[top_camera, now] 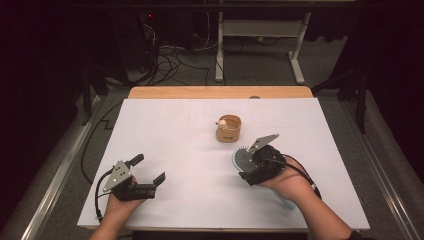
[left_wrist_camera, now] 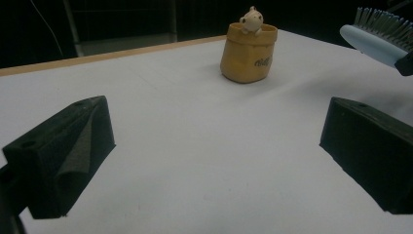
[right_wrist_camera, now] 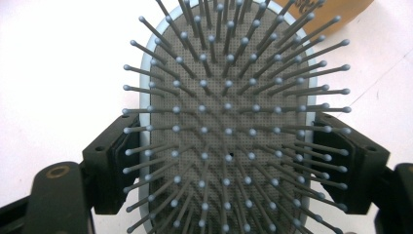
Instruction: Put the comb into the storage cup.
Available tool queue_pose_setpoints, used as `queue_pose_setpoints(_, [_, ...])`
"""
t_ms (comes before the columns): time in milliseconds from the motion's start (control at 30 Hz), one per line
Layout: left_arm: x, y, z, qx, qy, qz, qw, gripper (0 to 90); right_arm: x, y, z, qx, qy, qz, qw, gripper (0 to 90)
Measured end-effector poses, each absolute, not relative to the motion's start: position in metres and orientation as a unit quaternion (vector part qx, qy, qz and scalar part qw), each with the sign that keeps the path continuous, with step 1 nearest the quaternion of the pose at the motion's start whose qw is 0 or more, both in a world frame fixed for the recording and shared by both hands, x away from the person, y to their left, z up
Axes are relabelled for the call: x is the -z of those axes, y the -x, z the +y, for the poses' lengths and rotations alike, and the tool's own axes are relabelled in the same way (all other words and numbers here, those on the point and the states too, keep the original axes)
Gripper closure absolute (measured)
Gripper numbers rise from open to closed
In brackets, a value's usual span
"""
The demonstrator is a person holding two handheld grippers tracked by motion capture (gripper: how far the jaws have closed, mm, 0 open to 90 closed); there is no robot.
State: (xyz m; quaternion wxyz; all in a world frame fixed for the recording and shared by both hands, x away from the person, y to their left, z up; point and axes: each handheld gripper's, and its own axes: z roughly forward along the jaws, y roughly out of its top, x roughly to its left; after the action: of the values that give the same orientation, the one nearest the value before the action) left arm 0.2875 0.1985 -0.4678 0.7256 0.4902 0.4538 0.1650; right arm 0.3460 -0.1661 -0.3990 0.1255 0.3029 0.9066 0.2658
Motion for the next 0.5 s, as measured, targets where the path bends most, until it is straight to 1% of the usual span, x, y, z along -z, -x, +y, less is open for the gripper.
queue_pose_setpoints(367, [0.468, -0.286, 0.197, -0.164, -0.493, 0.452, 0.725, 0.3, 0.39, -0.344, -0.168, -0.316, -0.309, 0.885, 0.148, 20.7])
queue_pose_setpoints(500, [0.468, -0.287, 0.197, -0.162, -0.495, 0.452, 0.724, 0.4, 0.386, -0.343, -0.17, -0.343, -0.31, 0.871, 0.167, 20.7])
